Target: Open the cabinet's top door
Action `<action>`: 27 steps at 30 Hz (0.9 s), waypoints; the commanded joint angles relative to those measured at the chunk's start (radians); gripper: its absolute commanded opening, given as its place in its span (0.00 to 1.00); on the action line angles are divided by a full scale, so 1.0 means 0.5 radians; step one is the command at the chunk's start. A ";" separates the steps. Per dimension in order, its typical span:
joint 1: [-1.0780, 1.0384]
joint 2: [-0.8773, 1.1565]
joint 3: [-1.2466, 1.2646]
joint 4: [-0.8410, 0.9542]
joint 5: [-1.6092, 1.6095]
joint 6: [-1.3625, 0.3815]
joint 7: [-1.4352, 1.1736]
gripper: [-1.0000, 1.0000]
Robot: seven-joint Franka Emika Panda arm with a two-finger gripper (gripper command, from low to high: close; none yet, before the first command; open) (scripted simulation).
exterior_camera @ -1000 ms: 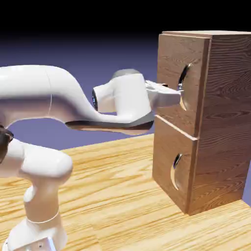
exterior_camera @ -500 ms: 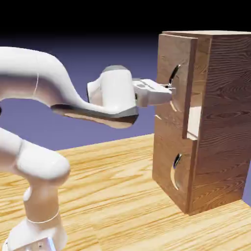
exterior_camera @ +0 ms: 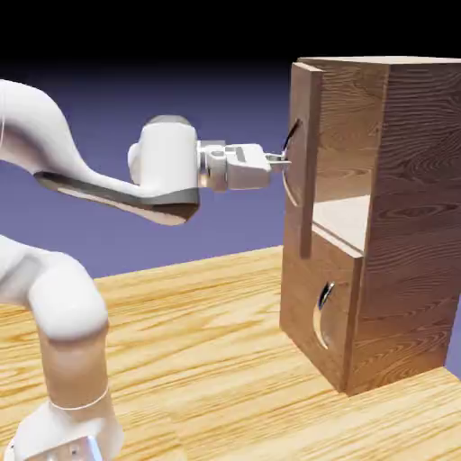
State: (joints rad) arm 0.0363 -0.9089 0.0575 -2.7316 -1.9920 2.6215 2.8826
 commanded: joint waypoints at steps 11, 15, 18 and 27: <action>-0.477 -0.253 0.570 -0.088 0.701 0.072 -0.229 0.00; -0.411 -0.324 0.716 -0.120 1.049 -0.154 -0.419 0.00; -0.353 -0.350 0.859 -0.113 1.310 -0.383 -0.531 0.00; -0.348 -0.254 1.394 0.136 1.954 -1.165 -0.682 0.00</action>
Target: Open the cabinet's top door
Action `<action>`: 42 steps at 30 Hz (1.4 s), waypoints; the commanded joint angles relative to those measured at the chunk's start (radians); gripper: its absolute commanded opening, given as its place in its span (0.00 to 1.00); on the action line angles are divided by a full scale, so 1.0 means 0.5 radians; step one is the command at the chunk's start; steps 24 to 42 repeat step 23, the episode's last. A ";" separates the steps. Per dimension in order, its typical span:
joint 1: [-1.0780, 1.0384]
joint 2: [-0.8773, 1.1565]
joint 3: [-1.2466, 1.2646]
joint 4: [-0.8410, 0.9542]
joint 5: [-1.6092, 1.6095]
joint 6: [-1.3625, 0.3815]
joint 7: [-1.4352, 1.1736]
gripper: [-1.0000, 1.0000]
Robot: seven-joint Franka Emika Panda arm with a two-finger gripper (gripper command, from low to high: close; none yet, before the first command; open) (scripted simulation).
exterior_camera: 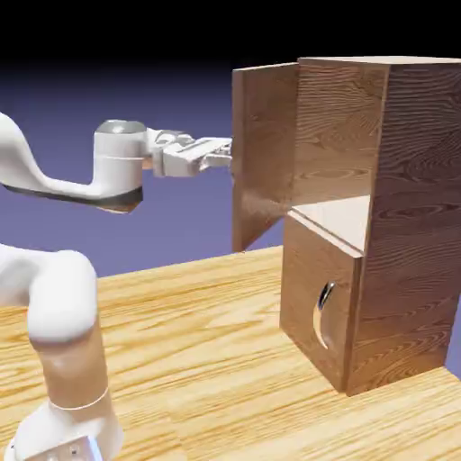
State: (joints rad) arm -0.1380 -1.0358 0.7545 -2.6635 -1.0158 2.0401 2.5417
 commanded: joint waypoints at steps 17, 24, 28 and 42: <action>-0.975 0.256 1.101 1.110 0.697 -1.343 -0.089 0.00; -1.239 0.218 1.277 1.362 0.788 -1.553 -0.138 1.00; -1.239 0.218 1.277 1.362 0.788 -1.553 -0.138 1.00; -1.239 0.218 1.277 1.362 0.788 -1.553 -0.138 1.00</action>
